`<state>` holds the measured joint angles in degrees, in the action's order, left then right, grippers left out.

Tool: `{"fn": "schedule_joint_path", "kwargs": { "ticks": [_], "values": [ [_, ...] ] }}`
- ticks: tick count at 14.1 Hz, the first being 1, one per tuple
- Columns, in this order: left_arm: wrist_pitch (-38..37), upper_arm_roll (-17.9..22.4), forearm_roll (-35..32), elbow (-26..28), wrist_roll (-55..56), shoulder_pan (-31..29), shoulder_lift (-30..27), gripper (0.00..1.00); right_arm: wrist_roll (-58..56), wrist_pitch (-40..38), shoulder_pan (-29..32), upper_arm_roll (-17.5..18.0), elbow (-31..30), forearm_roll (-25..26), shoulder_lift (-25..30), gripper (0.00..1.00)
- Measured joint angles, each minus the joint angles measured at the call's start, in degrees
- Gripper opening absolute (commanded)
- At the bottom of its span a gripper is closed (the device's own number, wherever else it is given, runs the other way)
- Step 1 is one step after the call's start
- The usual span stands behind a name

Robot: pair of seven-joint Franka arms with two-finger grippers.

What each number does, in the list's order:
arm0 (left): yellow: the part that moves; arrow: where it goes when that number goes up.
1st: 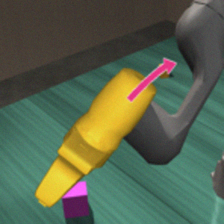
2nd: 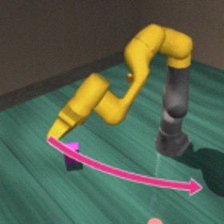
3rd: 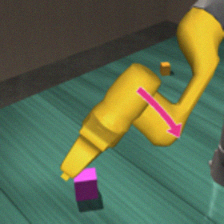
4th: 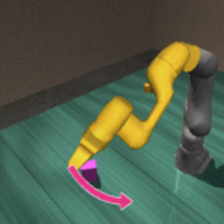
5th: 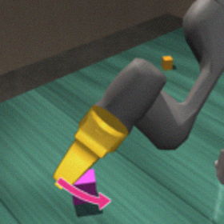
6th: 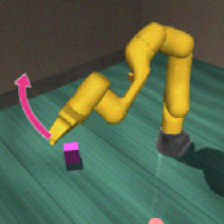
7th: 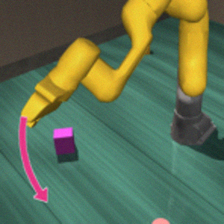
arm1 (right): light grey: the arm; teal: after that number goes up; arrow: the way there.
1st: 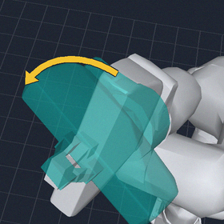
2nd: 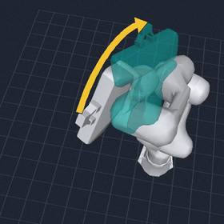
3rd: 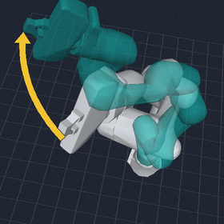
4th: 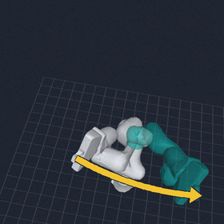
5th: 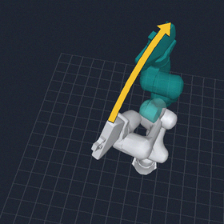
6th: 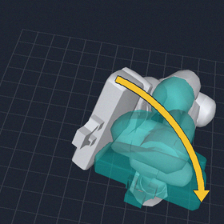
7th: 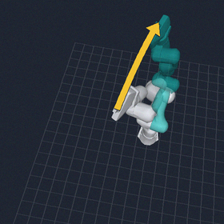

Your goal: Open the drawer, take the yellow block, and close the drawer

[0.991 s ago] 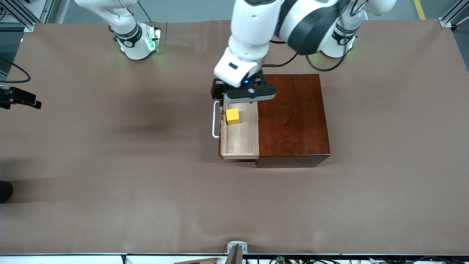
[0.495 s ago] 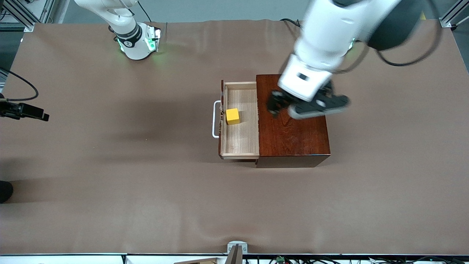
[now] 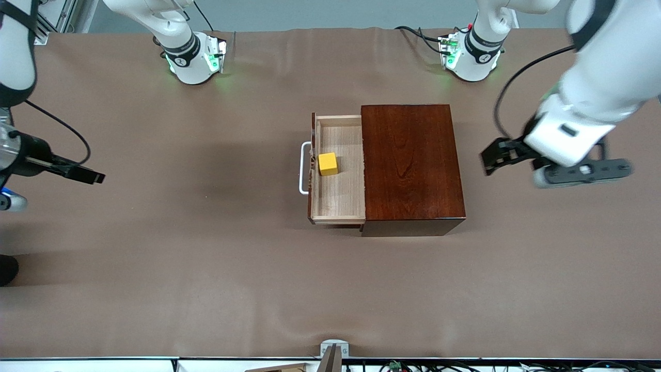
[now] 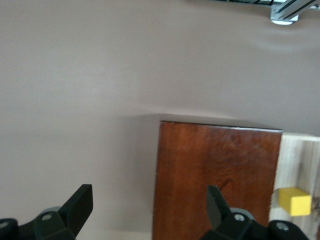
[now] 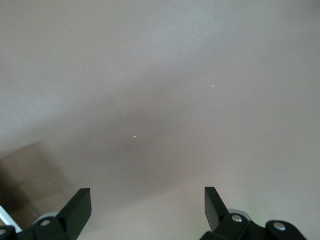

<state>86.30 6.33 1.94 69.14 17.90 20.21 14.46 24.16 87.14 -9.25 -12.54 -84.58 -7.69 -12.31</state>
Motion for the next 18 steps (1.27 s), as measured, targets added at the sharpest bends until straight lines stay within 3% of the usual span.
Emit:
{"fn": "schedule_joint_path", "kwargs": {
  "ticks": [4,5,8,9,13,18],
  "values": [
    [-0.56,-0.40,-0.95,7.34,-5.31,-2.95,-7.32,1.00,14.51,-0.10,-6.22,0.21,-0.01,-0.14,-0.06,1.00],
    [-0.56,-1.84,-1.32,9.57,-5.62,-4.46,-9.15,1.00,18.27,-0.10,-7.94,0.26,-0.01,-0.18,-0.09,1.00],
    [-0.42,-11.20,-1.87,14.87,-6.75,-14.77,-13.15,1.00,30.91,0.21,-14.19,0.38,-0.08,-0.22,-0.83,1.00],
    [-0.39,-12.39,-2.05,16.46,-6.94,-16.70,-14.27,1.00,34.74,0.60,-16.19,0.41,-0.08,-0.22,-1.33,1.00],
    [0.55,-13.49,-2.30,22.36,-11.14,-22.58,-19.17,1.00,49.42,3.89,-22.78,0.43,-0.12,-0.23,-4.13,1.00],
    [0.88,-13.81,-2.31,23.24,-11.21,-22.98,-20.48,1.00,65.56,9.20,-30.14,0.48,-0.12,-0.44,-8.17,1.00]
  ]
}}
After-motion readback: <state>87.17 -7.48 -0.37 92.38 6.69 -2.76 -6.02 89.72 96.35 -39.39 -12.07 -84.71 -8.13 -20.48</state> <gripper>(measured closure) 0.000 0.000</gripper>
